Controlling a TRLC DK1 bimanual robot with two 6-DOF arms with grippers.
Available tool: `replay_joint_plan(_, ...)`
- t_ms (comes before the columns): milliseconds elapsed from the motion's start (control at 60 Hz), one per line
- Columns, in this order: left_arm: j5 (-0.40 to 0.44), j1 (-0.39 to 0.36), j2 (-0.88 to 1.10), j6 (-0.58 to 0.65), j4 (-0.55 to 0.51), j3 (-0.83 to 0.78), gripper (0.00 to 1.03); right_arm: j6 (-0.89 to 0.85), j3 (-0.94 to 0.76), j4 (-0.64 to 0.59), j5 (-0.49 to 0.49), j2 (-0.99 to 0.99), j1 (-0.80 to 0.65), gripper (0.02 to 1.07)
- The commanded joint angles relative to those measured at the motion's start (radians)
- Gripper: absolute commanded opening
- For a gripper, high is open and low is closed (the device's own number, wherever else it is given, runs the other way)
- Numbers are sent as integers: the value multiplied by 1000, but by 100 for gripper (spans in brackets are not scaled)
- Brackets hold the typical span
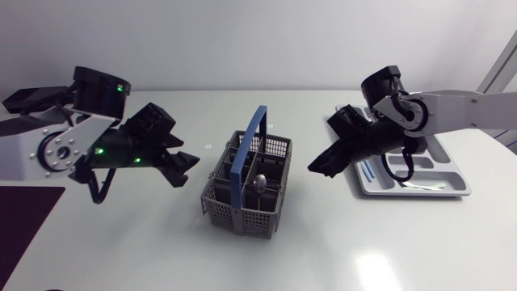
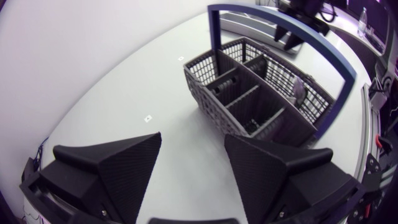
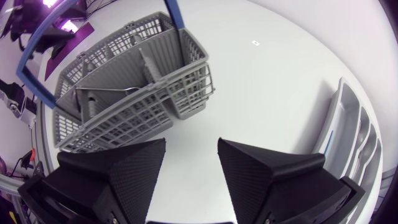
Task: Unload the cutlery basket into the drawer organizer.
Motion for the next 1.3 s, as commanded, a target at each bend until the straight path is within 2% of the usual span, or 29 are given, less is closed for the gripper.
replay_joint_plan(0,0,-27,-92,44,-61,-84,58,0,72,20,-7,89,-12,44)
replay_joint_plan(67,0,-59,-170,54,-110,-141,49,17,141,29,-11,155,-10,27)
replay_joint_plan(100,0,-67,-185,54,-118,-152,47,23,162,29,-13,171,-9,23)
replay_joint_plan(150,0,-100,-221,54,-148,-187,39,45,227,31,-13,221,-1,11)
replay_joint_plan(183,0,-133,-236,58,-164,-204,36,54,260,31,-14,244,1,8)
replay_joint_plan(333,0,-206,-227,54,-165,-244,33,91,386,26,-34,341,7,8)
replay_joint_plan(550,0,-212,-69,42,-33,-237,34,103,503,-18,-119,436,1,7)
replay_joint_plan(717,0,-208,46,39,56,-208,34,92,509,-69,-198,441,4,8)
replay_joint_plan(817,0,-171,112,39,115,-171,34,60,446,-106,-257,387,-2,8)
replay_joint_plan(1283,0,-82,243,39,206,-73,34,0,46,-110,-272,74,-33,8)
